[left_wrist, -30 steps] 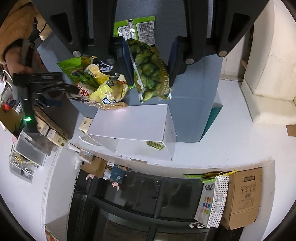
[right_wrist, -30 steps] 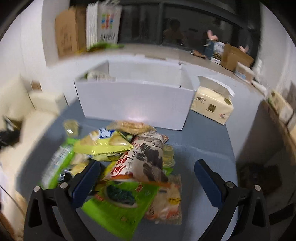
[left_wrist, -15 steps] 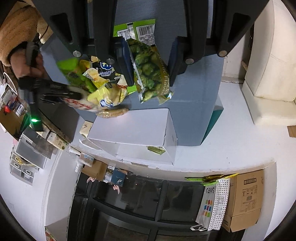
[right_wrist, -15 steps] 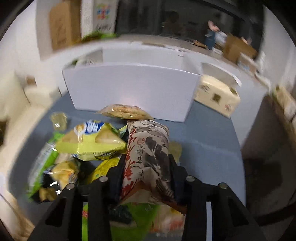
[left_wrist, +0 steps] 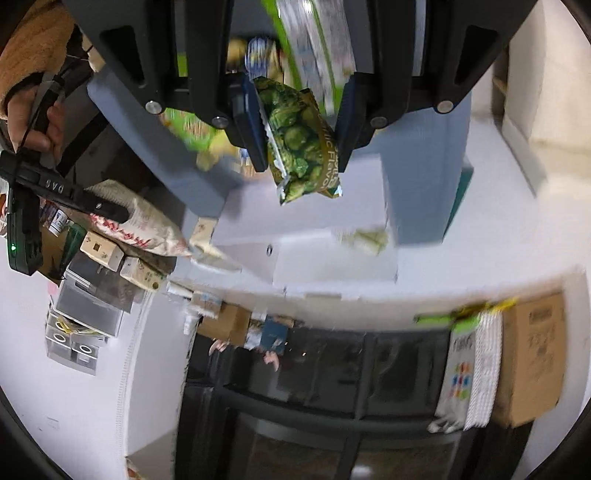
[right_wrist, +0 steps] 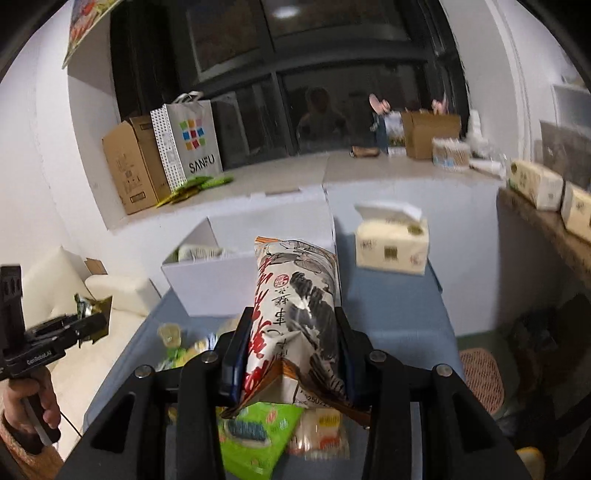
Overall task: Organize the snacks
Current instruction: 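Carry both bags over the white box and release them inside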
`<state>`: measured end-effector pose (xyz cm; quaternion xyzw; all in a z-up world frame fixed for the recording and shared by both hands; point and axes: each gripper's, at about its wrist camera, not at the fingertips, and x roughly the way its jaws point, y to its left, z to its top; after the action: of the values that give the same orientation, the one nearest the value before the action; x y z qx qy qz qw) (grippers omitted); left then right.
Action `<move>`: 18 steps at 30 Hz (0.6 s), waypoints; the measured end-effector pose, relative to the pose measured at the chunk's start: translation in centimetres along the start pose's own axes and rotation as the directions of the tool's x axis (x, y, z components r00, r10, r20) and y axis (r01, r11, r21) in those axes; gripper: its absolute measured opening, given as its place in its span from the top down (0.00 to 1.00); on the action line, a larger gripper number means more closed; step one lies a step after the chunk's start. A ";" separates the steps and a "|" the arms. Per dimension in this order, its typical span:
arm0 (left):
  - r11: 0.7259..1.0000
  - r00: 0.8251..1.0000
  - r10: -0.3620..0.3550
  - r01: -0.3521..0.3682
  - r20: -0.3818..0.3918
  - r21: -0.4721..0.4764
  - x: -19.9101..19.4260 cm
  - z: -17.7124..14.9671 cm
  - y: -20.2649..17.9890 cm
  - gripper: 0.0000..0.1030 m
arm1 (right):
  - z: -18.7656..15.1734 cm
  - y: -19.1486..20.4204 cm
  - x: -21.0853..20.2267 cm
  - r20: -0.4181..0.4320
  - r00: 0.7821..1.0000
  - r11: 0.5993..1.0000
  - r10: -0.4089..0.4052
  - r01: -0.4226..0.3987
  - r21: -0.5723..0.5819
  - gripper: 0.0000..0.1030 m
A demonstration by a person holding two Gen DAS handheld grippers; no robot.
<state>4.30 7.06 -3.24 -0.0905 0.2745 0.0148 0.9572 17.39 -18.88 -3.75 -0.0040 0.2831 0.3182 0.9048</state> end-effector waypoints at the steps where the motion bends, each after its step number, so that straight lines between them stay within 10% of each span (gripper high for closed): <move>1: 1.000 1.000 -0.007 0.007 0.010 0.006 0.4 1.1 0.0 0.62 | 0.8 0.1 0.7 0.005 1.000 1.000 0.004 -0.004 -0.008 0.59; 12: 1.000 1.000 0.011 -0.010 -0.029 0.021 11.9 13.9 2.2 0.62 | 10.3 0.9 12.0 -0.032 0.999 1.000 0.004 -0.005 -0.017 0.57; 18: 0.991 0.988 0.124 -0.119 -0.094 0.061 18.1 15.5 3.5 0.62 | 13.2 0.6 17.7 -0.081 0.996 0.997 -0.029 0.023 -0.068 0.57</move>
<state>27.50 12.95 -0.42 -0.0479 0.3260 0.0613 0.9422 35.06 -5.73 -1.68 -0.0510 0.3092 0.3152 0.8958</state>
